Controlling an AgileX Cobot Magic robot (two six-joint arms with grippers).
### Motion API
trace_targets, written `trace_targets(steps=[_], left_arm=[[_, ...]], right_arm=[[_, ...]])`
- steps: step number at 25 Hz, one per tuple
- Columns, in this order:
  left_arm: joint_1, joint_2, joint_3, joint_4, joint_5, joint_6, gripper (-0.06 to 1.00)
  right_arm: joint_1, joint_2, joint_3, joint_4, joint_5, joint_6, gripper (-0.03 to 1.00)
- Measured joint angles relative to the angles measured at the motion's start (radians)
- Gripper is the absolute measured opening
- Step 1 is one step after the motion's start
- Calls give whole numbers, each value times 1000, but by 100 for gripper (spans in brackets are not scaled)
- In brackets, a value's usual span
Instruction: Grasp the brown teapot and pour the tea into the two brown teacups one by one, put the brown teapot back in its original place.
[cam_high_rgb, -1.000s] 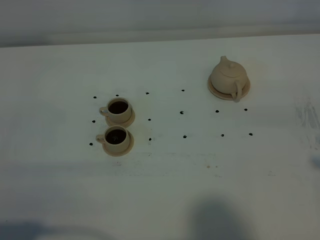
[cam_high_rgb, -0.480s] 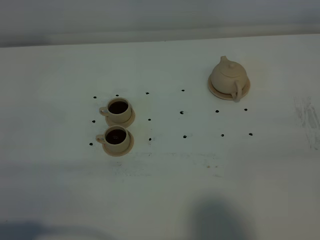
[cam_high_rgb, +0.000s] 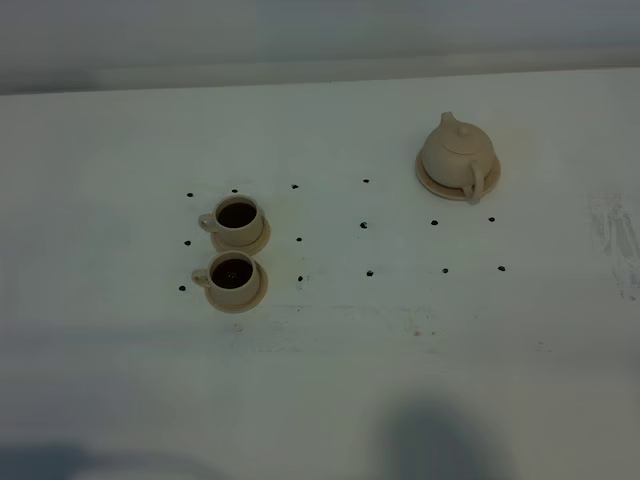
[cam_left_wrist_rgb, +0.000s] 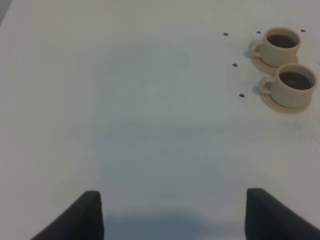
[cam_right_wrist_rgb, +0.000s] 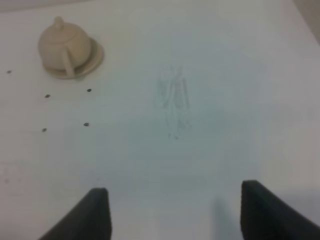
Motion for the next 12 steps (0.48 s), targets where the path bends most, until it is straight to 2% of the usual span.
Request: trace_targets(steps=[12], left_arm=[[0,0,0,0,0,0,57]], right_arm=[[0,-122,59,9,46,7,51]])
